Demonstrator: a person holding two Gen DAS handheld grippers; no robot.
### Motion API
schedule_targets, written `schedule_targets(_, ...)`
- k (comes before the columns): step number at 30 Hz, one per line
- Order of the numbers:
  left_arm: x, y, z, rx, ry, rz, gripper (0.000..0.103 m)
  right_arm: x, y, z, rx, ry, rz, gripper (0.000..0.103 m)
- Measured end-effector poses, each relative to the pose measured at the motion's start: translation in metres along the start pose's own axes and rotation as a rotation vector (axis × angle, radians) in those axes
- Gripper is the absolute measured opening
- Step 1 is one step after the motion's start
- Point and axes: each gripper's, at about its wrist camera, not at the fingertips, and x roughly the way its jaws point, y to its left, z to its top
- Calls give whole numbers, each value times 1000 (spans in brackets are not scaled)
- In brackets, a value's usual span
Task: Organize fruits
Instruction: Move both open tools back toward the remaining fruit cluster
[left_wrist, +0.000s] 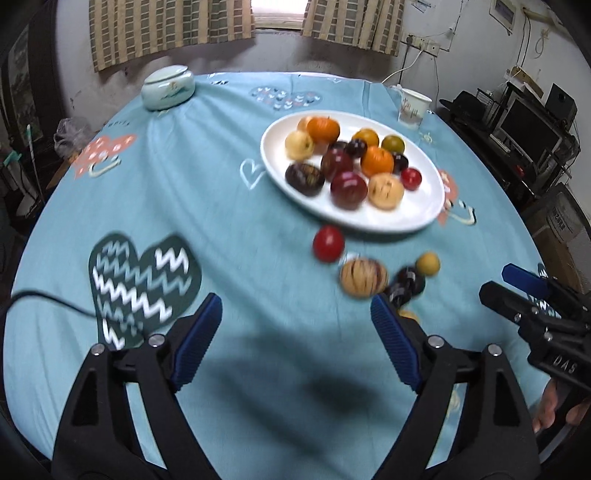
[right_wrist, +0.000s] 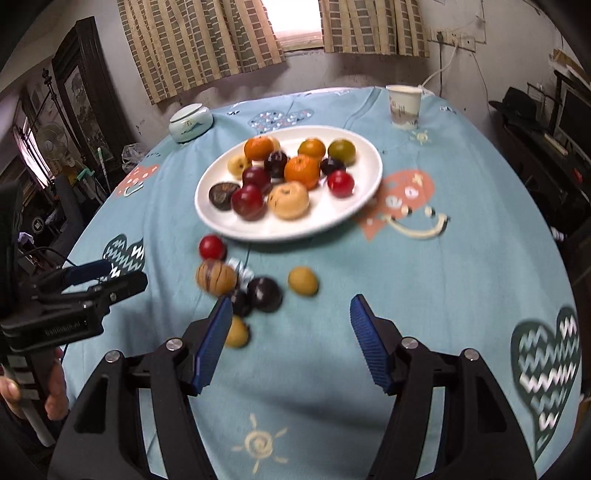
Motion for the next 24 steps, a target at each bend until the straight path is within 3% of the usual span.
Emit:
schedule_targets(12, -8, 16, -10, -28, -12, 14, 87, 3, 19, -12, -32, 36, 1, 67)
schedule_targets(18, -6, 23, -12, -42, -9, 27, 87, 27, 36, -25, -76, 105, 91, 67)
schedule_targets(21, -6, 27, -13, -46, -11, 37, 87, 43, 45, -28, -102, 133, 131, 50)
schedule_targets(24, -5, 31, -13, -51, -8, 38, 87, 56, 51, -26, -118, 141, 108, 41)
